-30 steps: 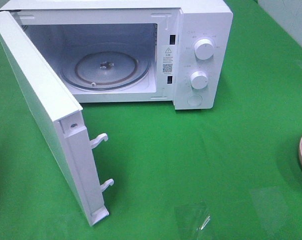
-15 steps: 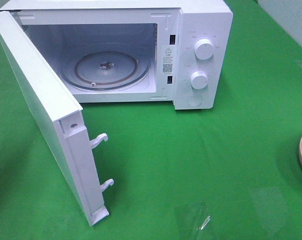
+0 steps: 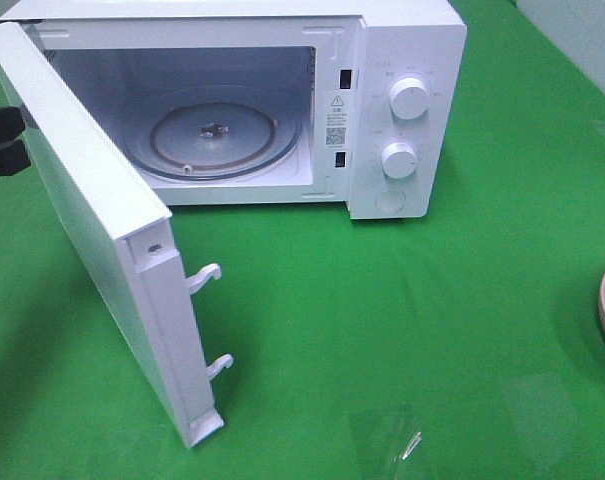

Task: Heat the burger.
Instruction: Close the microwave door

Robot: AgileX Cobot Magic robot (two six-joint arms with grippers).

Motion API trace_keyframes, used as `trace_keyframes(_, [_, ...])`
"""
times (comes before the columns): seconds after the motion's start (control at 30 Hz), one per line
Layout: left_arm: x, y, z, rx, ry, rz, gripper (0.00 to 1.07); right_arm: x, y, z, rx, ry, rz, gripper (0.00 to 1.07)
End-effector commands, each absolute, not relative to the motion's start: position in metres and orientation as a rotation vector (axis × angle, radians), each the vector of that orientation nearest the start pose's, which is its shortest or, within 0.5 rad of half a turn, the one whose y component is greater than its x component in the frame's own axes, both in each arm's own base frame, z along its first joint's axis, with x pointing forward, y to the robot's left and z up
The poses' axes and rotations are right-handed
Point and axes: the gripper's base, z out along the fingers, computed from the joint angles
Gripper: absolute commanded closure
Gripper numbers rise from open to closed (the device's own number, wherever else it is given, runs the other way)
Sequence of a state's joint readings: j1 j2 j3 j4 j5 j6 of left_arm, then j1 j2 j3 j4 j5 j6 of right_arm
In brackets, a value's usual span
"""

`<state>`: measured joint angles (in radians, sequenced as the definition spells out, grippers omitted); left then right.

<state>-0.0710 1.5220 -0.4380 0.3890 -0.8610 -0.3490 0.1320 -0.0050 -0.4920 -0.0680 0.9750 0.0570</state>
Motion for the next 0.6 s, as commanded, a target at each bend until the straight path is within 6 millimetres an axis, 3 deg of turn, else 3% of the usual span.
trace_keyframes(0.03, [0.268, -0.055, 0.196, 0.219, 1.706, -0.377, 1.07, -0.004, -0.005, 0.283, -0.082, 1.922, 0.041, 0.31])
trace_keyframes(0.6, [0.287, -0.116, 0.183, 0.233, 1.726, -0.432, 1.07, -0.004, -0.005, 0.283, -0.082, 1.922, 0.041, 0.31])
